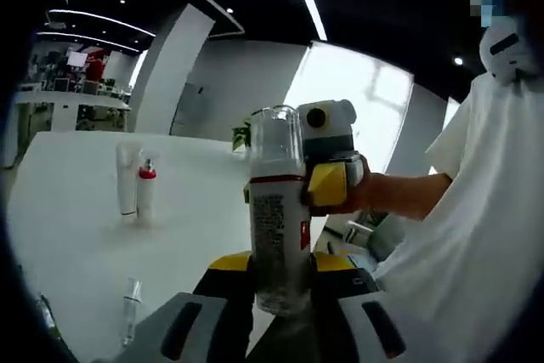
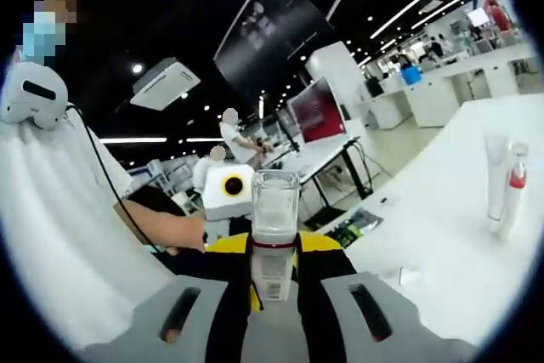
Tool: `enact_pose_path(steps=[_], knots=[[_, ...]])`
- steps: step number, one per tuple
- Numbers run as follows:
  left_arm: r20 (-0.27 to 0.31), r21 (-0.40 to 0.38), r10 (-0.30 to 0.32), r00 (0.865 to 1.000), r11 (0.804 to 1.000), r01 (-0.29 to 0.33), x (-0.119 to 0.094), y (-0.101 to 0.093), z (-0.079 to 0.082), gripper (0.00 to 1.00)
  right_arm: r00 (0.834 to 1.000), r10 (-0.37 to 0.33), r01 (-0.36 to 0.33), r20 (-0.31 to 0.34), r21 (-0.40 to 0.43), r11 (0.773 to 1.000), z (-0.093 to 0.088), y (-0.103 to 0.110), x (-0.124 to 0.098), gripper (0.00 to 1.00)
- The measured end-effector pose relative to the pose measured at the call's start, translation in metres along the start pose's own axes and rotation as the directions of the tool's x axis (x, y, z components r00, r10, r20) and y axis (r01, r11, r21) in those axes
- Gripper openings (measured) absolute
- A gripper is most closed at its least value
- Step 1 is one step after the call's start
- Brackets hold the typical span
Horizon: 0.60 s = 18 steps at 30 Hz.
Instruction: Arrange the skincare products in the storage area until every visible bottle or jar stands upright without overlapping.
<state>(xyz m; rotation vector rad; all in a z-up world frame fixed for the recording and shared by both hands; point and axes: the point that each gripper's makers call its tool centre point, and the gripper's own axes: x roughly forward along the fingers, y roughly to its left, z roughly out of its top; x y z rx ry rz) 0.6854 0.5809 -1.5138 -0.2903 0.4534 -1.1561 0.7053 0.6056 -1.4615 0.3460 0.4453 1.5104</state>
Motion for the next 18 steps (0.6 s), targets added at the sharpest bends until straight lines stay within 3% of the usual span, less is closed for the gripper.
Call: enact_pose_path(steps=[7,11,15,18], knots=[[0.025,-0.015,0.047,0.999,0.999,-0.047,-0.005,0.009,-0.001,0.23,1.000,-0.011,0.011,-0.024,0.007,1.000,-0.001,-0.003,0.009,0.18],[0.063,-0.050,0.117,0.991,0.992,-0.114,-0.004,0.020,0.003,0.23,0.994,-0.113,0.113,0.012,0.029,0.993,0.002,-0.017,0.015,0.19],[0.099,-0.069,0.200,0.975,0.979,-0.193,-0.006,0.031,0.009,0.22,0.981,-0.190,0.187,0.033,0.070,0.980,0.004,-0.026,0.019,0.21],[0.115,-0.073,0.276,0.954,0.960,-0.269,-0.010,0.042,0.011,0.22,0.972,-0.232,0.229,0.028,0.090,0.969,0.001,-0.030,0.021,0.20]])
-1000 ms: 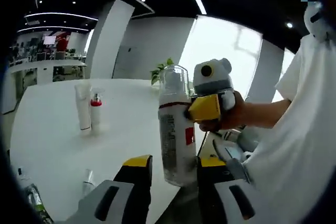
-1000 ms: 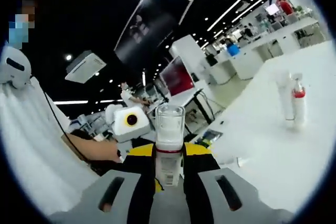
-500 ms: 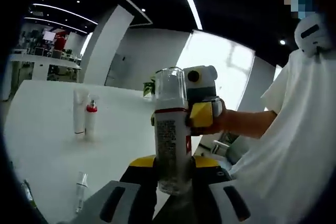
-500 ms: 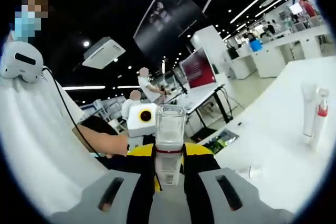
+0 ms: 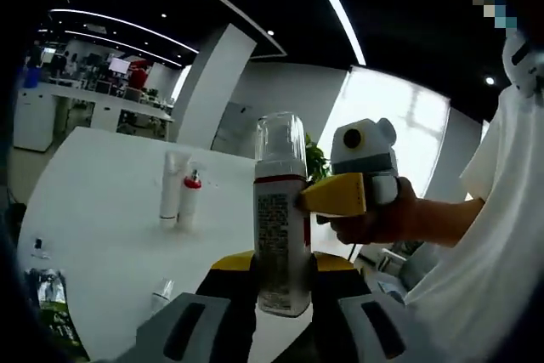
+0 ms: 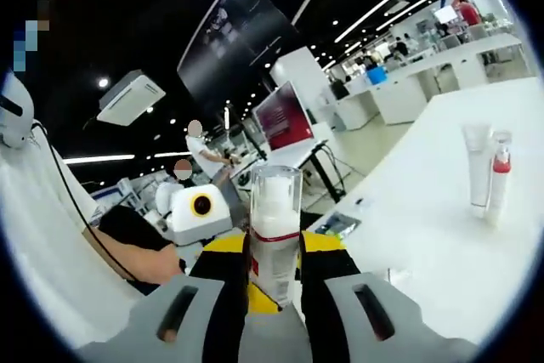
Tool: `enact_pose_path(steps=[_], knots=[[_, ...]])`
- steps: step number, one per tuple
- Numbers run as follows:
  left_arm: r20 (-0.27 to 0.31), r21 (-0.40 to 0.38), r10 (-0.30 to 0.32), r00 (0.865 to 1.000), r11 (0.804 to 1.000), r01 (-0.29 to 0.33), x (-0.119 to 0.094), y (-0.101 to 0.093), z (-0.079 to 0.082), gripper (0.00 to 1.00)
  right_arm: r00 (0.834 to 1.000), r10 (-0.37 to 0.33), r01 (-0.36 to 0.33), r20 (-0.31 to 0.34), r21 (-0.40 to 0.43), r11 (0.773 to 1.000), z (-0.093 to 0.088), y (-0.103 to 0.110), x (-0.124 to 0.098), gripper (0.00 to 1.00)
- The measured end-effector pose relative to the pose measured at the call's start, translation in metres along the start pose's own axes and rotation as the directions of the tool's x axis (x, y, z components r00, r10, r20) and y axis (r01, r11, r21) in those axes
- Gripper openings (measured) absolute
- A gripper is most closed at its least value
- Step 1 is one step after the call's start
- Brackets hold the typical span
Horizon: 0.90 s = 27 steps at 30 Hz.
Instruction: Arrange the skincare products in the storage area until every visible bottle or jar stands upright without overlapping.
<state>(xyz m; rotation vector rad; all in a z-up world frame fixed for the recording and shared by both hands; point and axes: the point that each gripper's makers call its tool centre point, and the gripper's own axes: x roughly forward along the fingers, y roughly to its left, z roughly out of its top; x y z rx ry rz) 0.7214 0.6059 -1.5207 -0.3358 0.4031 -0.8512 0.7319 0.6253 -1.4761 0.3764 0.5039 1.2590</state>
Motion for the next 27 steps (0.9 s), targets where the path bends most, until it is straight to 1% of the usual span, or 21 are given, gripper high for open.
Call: enact_pose_path(steps=[1,2,3,4,5,6,8,10,11,13,15,19,20,21,22,23,25,27], knots=[[0.010,-0.008,0.042,0.999,0.999,-0.042,-0.001,0.006,0.001,0.22,1.000,-0.022,0.022,-0.003,-0.006,1.000,-0.001,-0.002,0.001,0.21],[0.008,-0.017,0.062,0.998,0.998,-0.061,-0.001,0.009,0.001,0.22,0.999,-0.047,0.047,-0.002,-0.006,0.999,-0.002,-0.004,0.001,0.20],[0.010,-0.007,0.084,0.996,0.996,-0.084,-0.001,0.011,0.000,0.22,0.999,-0.047,0.047,0.003,-0.007,0.999,-0.002,-0.003,0.002,0.21],[0.010,-0.004,0.088,0.996,0.996,-0.087,-0.001,0.011,0.000,0.22,0.998,-0.058,0.058,0.007,-0.005,0.998,-0.003,-0.004,0.002,0.21],[0.001,0.015,0.105,0.994,0.994,-0.105,-0.001,0.012,-0.002,0.22,0.998,-0.067,0.067,0.010,-0.003,0.998,-0.003,-0.004,0.003,0.22],[-0.003,0.015,0.114,0.994,0.993,-0.114,-0.001,0.012,-0.003,0.22,0.997,-0.074,0.074,0.015,0.001,0.997,-0.003,-0.005,0.004,0.23],[-0.015,0.020,0.107,0.994,0.994,-0.107,0.000,0.010,-0.006,0.22,0.996,-0.092,0.091,0.021,0.019,0.996,-0.003,-0.007,0.003,0.23],[-0.020,0.041,0.120,0.993,0.992,-0.120,0.001,0.010,-0.008,0.22,0.994,-0.106,0.105,0.021,0.042,0.994,-0.004,-0.009,0.004,0.23],[-0.021,0.035,0.112,0.994,0.993,-0.111,0.002,0.008,-0.008,0.22,0.994,-0.110,0.109,0.019,0.043,0.993,-0.004,-0.010,0.004,0.22],[-0.014,0.043,0.111,0.994,0.993,-0.110,0.004,0.005,-0.007,0.23,0.993,-0.115,0.114,0.019,0.038,0.993,-0.005,-0.010,0.004,0.21],[-0.021,0.026,0.105,0.994,0.994,-0.104,0.004,0.004,-0.009,0.23,0.993,-0.120,0.119,0.015,0.040,0.992,-0.006,-0.010,0.002,0.21],[-0.028,0.058,0.103,0.994,0.993,-0.102,0.004,0.002,-0.012,0.23,0.993,-0.114,0.113,0.015,0.044,0.993,-0.009,-0.010,0.000,0.21],[-0.030,0.076,0.106,0.994,0.992,-0.103,0.004,0.001,-0.013,0.23,0.994,-0.112,0.111,0.016,0.045,0.993,-0.009,-0.009,-0.001,0.21],[-0.040,0.086,0.099,0.994,0.992,-0.095,0.005,-0.001,-0.015,0.23,0.993,-0.115,0.114,0.018,0.045,0.993,-0.010,-0.009,-0.001,0.22],[-0.045,0.090,0.098,0.994,0.992,-0.093,0.006,-0.002,-0.016,0.23,0.993,-0.118,0.117,0.020,0.048,0.992,-0.010,-0.009,-0.001,0.22],[-0.046,0.093,0.113,0.993,0.990,-0.108,0.007,-0.001,-0.017,0.23,0.993,-0.118,0.117,0.017,0.051,0.992,-0.011,-0.009,-0.001,0.22],[-0.044,0.082,0.107,0.993,0.991,-0.103,0.008,-0.001,-0.018,0.23,0.992,-0.124,0.123,0.012,0.030,0.992,-0.012,-0.010,-0.002,0.21],[-0.045,0.096,0.108,0.993,0.990,-0.103,0.010,-0.003,-0.019,0.23,0.991,-0.133,0.133,0.004,0.024,0.991,-0.014,-0.010,-0.004,0.21]])
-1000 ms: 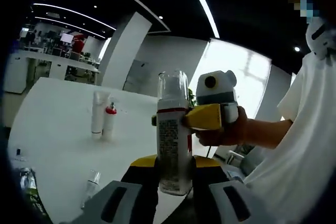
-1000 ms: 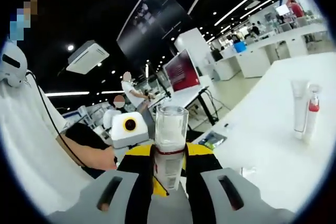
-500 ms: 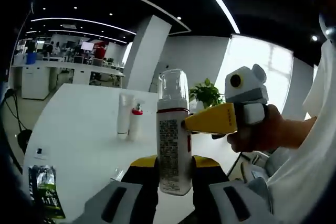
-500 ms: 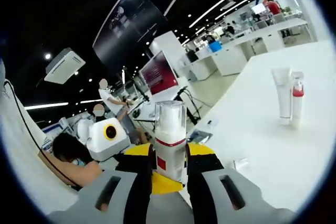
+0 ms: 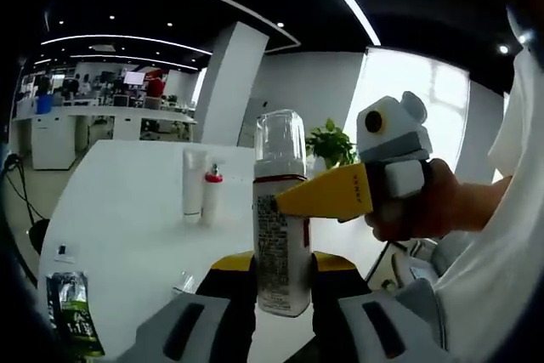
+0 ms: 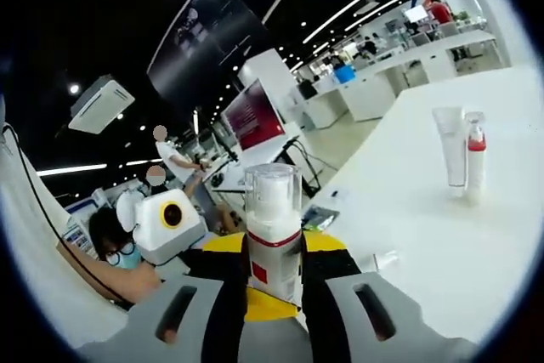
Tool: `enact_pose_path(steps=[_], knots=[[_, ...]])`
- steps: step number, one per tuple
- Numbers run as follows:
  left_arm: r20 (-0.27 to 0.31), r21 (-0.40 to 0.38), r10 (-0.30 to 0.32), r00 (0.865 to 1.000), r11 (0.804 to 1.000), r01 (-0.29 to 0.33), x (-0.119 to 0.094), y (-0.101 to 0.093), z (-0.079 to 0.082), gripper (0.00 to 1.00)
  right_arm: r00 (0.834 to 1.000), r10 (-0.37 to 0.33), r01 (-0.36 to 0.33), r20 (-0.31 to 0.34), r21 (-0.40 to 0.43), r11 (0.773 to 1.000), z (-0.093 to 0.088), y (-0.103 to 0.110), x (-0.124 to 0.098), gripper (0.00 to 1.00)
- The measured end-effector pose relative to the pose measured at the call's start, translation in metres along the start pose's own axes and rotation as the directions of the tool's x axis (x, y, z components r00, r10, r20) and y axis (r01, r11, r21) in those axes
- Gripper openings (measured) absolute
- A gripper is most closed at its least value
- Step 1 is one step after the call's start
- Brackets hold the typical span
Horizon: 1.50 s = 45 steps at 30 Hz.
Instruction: Arrange the skincare products in the storage area until every visible bottle or jar stands upright without overlapping.
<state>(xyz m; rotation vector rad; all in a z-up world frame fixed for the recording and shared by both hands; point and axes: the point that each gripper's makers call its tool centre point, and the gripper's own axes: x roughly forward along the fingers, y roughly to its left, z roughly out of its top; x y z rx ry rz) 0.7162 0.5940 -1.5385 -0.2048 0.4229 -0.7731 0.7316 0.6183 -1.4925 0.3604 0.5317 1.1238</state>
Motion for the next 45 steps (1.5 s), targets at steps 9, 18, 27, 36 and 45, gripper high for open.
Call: enact_pose_path(steps=[9,18,27,36,45], knots=[[-0.199,0.156,0.042,0.979,0.988,-0.010,-0.011,0.012,-0.045,0.38,1.000,-0.020,0.020,0.011,-0.045,0.999,-0.001,-0.007,-0.007,0.20],[-0.440,0.330,0.297,0.848,0.931,-0.155,-0.048,0.070,-0.114,0.55,0.994,-0.101,0.104,0.047,-0.069,0.992,0.007,-0.038,-0.015,0.21],[-0.453,0.503,0.372,0.810,0.857,-0.112,-0.045,0.072,-0.135,0.51,0.982,-0.178,0.184,0.069,-0.097,0.978,0.011,-0.073,-0.017,0.21],[-0.512,0.484,0.361,0.780,0.871,-0.086,-0.048,0.073,-0.146,0.51,0.973,-0.219,0.226,0.068,-0.114,0.968,0.008,-0.107,-0.004,0.21],[-0.541,0.468,0.365,0.757,0.879,-0.089,-0.051,0.077,-0.151,0.51,0.968,-0.232,0.244,0.092,-0.150,0.958,0.019,-0.135,0.008,0.21]])
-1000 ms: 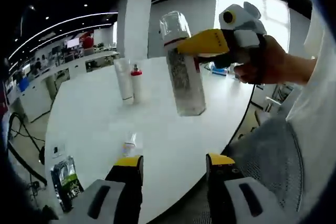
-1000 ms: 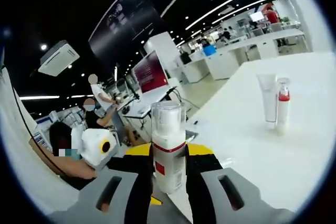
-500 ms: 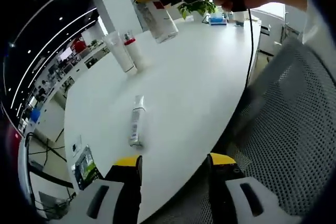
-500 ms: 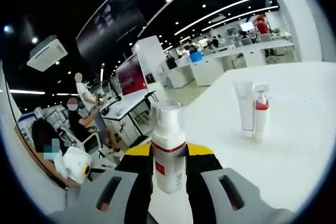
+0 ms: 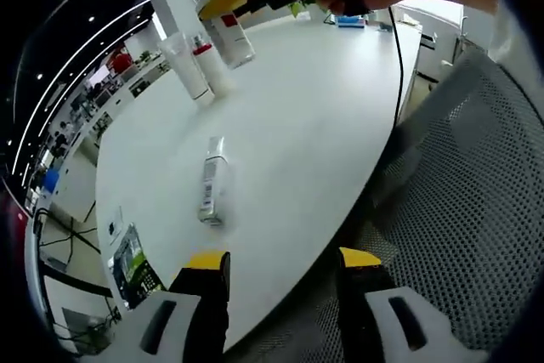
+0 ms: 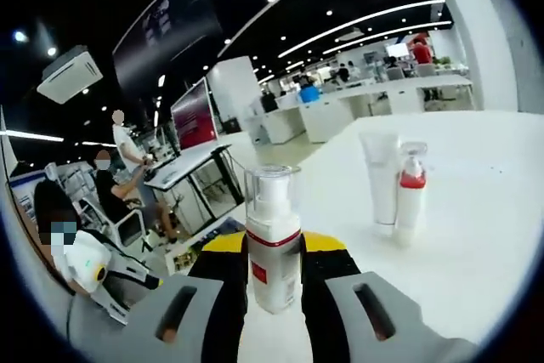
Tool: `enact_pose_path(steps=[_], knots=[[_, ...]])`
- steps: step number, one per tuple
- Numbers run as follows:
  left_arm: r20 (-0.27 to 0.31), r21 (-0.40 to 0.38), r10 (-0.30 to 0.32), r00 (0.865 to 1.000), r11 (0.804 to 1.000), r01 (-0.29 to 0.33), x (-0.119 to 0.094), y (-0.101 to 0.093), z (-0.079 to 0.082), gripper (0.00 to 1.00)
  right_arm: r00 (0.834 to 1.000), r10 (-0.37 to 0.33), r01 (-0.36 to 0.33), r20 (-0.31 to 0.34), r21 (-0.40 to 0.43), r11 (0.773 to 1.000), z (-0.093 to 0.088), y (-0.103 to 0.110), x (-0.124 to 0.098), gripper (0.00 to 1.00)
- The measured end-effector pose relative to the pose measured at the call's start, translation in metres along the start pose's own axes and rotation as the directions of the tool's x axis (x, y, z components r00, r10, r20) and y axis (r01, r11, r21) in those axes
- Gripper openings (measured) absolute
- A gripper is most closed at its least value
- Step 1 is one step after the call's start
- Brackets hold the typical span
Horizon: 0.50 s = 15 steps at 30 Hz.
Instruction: Arrange the skincare products in the storage area until every visible bottle or jar stands upright without overlapping.
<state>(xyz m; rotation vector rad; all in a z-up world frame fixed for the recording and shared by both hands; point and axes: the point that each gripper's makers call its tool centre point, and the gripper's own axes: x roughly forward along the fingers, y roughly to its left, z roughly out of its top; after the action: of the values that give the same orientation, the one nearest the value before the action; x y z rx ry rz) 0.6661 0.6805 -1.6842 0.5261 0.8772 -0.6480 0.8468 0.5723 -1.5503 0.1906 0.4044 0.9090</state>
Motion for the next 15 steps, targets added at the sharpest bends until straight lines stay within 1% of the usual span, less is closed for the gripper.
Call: enact_pose_path(steps=[5,7,13,15], knots=[[0.005,-0.010,-0.003,1.000,1.000,0.003,-0.001,0.001,0.001,0.51,1.000,-0.005,0.005,-0.008,-0.006,1.000,-0.004,-0.012,0.010,0.21],[0.006,-0.012,-0.004,1.000,1.000,0.004,-0.002,0.002,0.001,0.49,1.000,-0.009,0.009,-0.008,-0.008,1.000,-0.006,-0.017,0.013,0.21],[0.015,-0.024,-0.017,1.000,1.000,0.017,-0.002,0.000,0.003,0.46,0.999,-0.044,0.043,-0.006,-0.022,0.999,-0.011,-0.040,0.027,0.21],[0.013,-0.023,-0.017,1.000,1.000,0.017,-0.001,0.000,0.002,0.46,0.999,-0.051,0.051,0.007,-0.032,0.998,-0.010,-0.047,0.031,0.21]])
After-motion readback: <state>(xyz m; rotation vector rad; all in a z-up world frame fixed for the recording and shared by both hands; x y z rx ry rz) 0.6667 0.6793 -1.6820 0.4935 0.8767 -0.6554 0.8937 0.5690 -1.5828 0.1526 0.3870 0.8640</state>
